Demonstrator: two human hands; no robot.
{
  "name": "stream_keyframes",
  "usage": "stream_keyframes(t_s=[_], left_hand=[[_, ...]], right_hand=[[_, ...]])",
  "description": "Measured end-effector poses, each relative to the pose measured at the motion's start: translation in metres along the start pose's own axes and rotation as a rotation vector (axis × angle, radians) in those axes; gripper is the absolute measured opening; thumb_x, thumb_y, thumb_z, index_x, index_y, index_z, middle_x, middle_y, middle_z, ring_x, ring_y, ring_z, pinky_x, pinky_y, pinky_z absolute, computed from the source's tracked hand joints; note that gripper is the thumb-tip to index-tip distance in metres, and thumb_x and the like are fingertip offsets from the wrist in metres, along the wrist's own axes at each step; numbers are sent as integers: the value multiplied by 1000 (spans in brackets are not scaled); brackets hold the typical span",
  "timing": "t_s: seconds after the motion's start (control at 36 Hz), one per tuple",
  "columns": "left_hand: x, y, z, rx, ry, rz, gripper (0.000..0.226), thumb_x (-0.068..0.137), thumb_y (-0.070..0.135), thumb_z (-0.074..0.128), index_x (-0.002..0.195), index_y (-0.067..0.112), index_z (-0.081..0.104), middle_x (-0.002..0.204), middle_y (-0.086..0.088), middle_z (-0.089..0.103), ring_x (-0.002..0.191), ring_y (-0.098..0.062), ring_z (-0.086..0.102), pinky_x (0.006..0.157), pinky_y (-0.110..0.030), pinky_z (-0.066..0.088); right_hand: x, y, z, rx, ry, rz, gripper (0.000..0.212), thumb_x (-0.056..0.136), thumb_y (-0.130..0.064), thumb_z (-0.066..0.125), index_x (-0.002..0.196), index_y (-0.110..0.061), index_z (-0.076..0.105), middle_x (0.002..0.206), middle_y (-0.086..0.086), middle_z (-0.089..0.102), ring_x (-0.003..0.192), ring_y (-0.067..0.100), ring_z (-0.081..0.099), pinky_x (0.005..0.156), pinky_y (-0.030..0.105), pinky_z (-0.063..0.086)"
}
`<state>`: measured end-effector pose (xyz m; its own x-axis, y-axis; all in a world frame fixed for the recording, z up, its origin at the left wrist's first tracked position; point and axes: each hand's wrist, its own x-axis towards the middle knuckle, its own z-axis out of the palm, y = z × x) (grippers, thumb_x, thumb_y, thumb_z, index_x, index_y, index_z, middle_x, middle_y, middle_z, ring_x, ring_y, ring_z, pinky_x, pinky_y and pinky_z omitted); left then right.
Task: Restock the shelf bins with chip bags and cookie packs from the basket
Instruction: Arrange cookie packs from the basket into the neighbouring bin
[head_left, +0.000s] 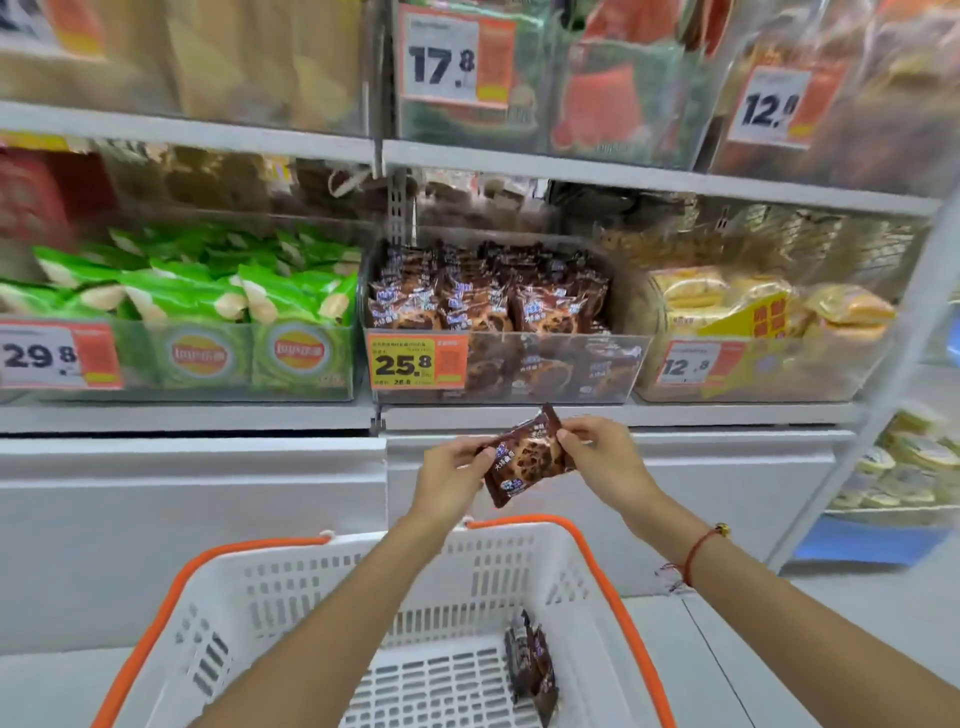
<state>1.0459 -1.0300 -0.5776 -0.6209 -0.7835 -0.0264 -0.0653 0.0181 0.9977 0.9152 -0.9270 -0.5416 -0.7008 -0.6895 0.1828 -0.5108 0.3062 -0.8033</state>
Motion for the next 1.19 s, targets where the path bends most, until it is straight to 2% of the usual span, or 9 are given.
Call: stream_keyframes(t_s=[0.08, 0.19, 0.39, 0.5, 0.61, 0.69, 0.81, 0.89, 1.19], left_hand=[[6, 24, 1, -1, -9, -4, 22, 94, 7, 57, 114, -2, 62, 93, -8, 65, 79, -15, 60, 69, -21, 48], [12, 60, 6, 102, -101, 51, 14, 92, 11, 61, 106, 10, 65, 93, 2, 65, 81, -8, 59, 61, -12, 45], [29, 131, 31, 313, -225, 292, 23, 90, 29, 64, 111, 23, 58, 106, 7, 63, 97, -3, 57, 81, -17, 45], [52, 165, 44, 526, -283, 440, 23, 91, 37, 61, 109, 23, 65, 104, 5, 68, 95, -6, 61, 82, -21, 48], [85, 190, 51, 728, -181, 473, 26, 93, 43, 55, 111, 28, 67, 110, 4, 69, 102, -17, 62, 90, -36, 49], [108, 197, 48, 655, -55, 456, 31, 93, 41, 57, 117, 24, 65, 117, 1, 67, 108, -19, 60, 98, -41, 46], [134, 192, 51, 494, -3, 442, 32, 94, 30, 59, 122, 14, 62, 118, 0, 64, 110, -17, 58, 99, -39, 46], [150, 187, 59, 422, 16, 442, 36, 93, 26, 61, 125, 10, 60, 119, 0, 63, 113, -17, 57, 102, -39, 46], [186, 183, 92, 802, -86, 442, 44, 93, 27, 61, 133, 10, 53, 133, -7, 56, 123, -25, 52, 103, -35, 41]], right_hand=[[3, -19, -17, 28, 48, -38, 18, 95, -6, 51, 99, -7, 69, 84, 0, 63, 84, 16, 61, 81, 28, 52], [10, -32, -40, 86, 122, -103, 15, 96, -6, 52, 97, -11, 66, 85, 1, 65, 81, 13, 61, 64, 10, 47], [48, -51, -88, 82, 251, -194, 23, 96, -9, 54, 113, -3, 66, 99, 3, 65, 91, 12, 59, 66, 5, 42], [81, -57, -111, -8, 269, -233, 22, 95, -12, 56, 112, -7, 69, 106, 6, 69, 93, 12, 60, 77, 16, 42], [109, -54, -122, 35, 335, -266, 25, 97, -9, 49, 113, -10, 68, 107, 3, 69, 95, 10, 61, 79, 17, 44], [125, -41, -124, -160, 370, -299, 34, 96, -11, 47, 129, -15, 57, 119, 4, 65, 108, 19, 60, 88, 25, 43], [137, -8, -114, -575, 215, -275, 66, 93, -29, 54, 150, -20, 23, 152, 2, 33, 143, 23, 23, 116, 41, 20], [141, 12, -105, -672, 201, -287, 66, 97, -30, 43, 153, -25, 7, 160, -4, 12, 148, 16, -2, 118, 38, 2], [148, 22, -102, -668, 219, -331, 63, 98, -28, 38, 152, -25, 8, 159, -5, 12, 147, 14, -6, 116, 38, 4]])
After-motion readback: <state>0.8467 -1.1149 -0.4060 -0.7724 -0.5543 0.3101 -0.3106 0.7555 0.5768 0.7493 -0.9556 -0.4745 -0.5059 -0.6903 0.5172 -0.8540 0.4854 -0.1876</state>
